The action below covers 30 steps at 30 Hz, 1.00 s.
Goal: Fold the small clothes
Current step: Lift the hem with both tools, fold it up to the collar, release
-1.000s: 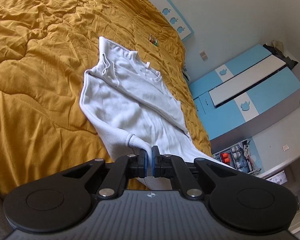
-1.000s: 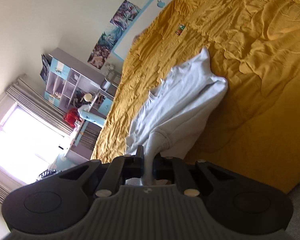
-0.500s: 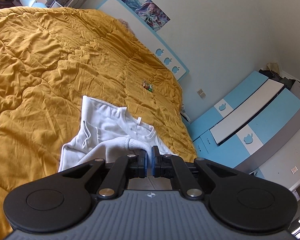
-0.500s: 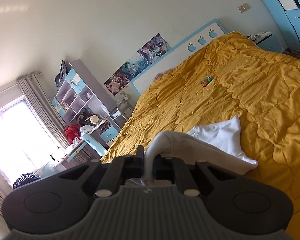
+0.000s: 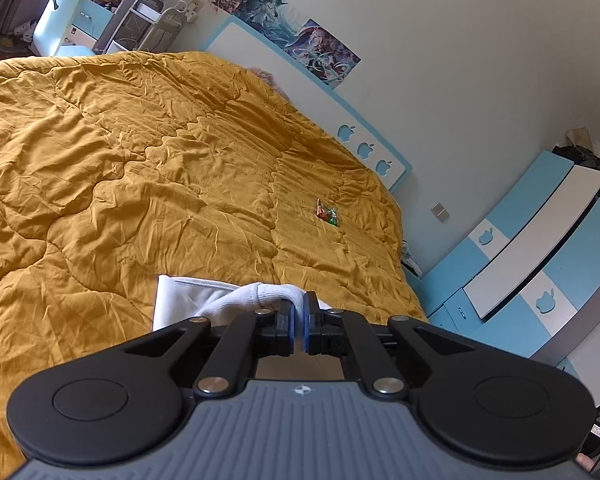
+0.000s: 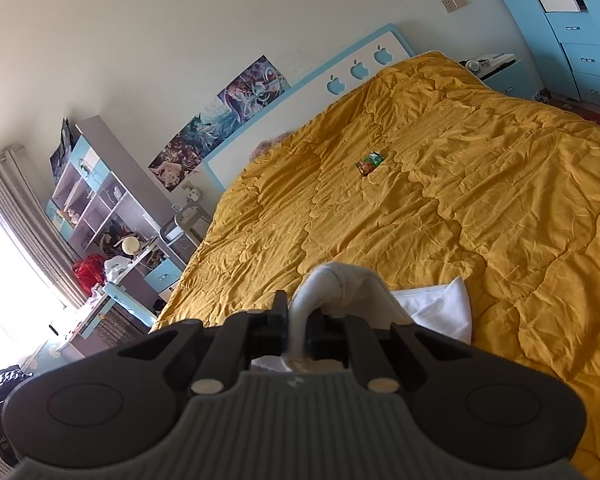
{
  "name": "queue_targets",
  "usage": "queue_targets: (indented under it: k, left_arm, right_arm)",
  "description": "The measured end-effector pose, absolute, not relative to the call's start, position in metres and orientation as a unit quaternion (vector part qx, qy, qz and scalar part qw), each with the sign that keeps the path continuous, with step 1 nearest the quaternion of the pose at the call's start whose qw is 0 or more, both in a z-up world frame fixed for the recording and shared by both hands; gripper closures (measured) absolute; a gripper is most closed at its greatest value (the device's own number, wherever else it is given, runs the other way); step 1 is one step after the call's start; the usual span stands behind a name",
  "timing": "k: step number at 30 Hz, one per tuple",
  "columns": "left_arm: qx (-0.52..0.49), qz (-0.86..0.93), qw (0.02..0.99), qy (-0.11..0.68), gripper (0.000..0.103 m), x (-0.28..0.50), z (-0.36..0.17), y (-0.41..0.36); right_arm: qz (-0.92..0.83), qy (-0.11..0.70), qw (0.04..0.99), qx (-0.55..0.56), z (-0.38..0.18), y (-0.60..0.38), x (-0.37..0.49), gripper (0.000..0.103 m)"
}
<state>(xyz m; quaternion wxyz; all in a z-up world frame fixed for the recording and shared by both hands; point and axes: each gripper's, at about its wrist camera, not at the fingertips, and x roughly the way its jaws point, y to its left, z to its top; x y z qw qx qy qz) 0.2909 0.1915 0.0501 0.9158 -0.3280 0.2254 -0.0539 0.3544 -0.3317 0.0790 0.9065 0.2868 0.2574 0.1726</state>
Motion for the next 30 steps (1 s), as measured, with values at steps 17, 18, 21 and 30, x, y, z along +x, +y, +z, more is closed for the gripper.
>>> queue_targets:
  k: [17, 18, 21, 30]
  left_arm:
    - [-0.368, -0.022, 0.893, 0.257, 0.099, 0.402, -0.025, 0.216]
    - [-0.362, -0.025, 0.896, 0.257, 0.099, 0.405, -0.027, 0.216]
    - [-0.366, -0.025, 0.892, 0.264, 0.099, 0.416, -0.038, 0.219]
    - [-0.258, 0.076, 0.914, 0.305, 0.086, 0.457, -0.064, 0.214]
  right_arm:
    - [0.121, 0.28, 0.901, 0.31, -0.013, -0.309, 0.498, 0.1]
    - [0.12, 0.281, 0.901, 0.307, -0.017, -0.307, 0.505, 0.1]
    - [0.116, 0.287, 0.904, 0.294, -0.029, -0.301, 0.519, 0.1]
    - [0.016, 0.321, 0.898, 0.301, -0.063, -0.318, 0.555, 0.055]
